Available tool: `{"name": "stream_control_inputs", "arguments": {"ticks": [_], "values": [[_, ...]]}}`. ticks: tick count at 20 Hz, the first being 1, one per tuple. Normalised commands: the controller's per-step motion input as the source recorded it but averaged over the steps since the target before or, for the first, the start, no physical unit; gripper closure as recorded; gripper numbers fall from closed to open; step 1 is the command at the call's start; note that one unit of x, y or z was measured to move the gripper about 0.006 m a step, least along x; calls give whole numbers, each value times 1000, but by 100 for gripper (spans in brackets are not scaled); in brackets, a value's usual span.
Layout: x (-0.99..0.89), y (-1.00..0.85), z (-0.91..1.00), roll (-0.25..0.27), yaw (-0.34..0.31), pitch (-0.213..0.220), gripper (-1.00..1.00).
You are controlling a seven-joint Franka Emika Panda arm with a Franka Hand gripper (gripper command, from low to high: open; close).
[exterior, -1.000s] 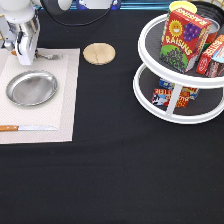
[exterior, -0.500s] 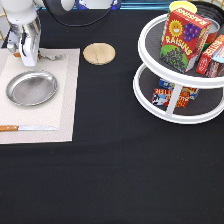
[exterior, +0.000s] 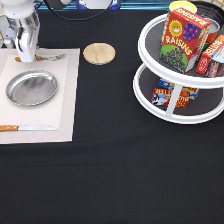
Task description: Arrange plate and fork
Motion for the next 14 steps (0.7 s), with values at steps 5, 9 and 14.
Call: {"name": "stream_control_inputs", "arguments": {"ticks": [5,9,14], "values": [[199,379,1000,-39,-5,39,-100],[159,162,527,-26,-6,30,-100],[0,0,0,0,0,0,-100]]}}
